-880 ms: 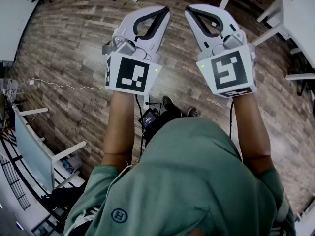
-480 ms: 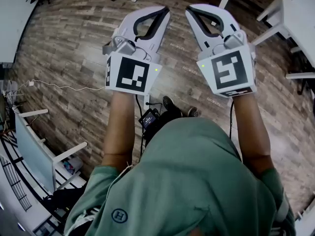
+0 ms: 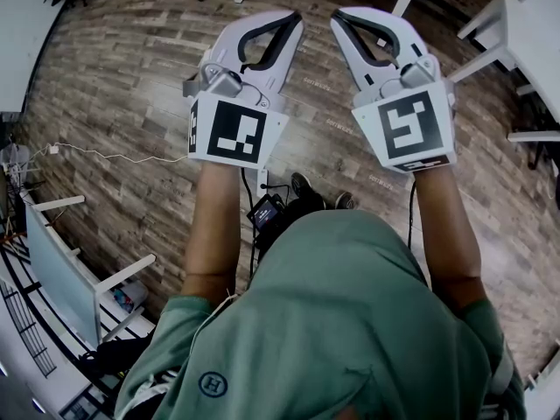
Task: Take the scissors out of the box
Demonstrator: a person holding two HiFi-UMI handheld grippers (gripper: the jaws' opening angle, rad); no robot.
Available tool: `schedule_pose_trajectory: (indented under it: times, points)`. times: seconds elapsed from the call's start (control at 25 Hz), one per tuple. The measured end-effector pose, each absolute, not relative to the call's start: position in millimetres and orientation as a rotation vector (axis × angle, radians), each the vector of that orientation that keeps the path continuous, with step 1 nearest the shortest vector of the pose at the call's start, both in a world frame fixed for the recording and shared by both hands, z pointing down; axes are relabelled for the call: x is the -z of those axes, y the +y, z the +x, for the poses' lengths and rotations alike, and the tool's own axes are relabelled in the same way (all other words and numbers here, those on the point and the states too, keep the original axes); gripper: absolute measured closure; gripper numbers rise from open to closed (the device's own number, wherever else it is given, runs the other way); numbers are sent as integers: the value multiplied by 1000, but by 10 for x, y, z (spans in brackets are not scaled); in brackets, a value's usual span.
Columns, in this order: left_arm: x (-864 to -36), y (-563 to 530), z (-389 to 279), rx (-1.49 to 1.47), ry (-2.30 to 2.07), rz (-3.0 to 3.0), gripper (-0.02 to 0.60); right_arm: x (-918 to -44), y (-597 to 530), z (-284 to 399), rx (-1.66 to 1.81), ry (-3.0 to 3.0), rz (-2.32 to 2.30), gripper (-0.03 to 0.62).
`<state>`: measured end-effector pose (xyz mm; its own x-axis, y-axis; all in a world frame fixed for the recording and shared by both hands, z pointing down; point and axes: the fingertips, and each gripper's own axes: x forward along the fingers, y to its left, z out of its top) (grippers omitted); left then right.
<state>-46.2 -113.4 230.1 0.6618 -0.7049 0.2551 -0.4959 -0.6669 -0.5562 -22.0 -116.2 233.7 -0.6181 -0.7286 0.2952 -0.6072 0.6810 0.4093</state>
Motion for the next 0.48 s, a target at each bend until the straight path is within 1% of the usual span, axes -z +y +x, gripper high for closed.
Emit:
schedule_pose_trajectory:
  times: [0.28,0.48]
  points:
    - [-2383,-1234,-547,610,947,-2438,581,-2424,-1259,-290,401,-2436,1043,586]
    - [-2284,-1299,-522,586,936,-2435,581,-2352,-1333,-247,417,-2410,1067,586]
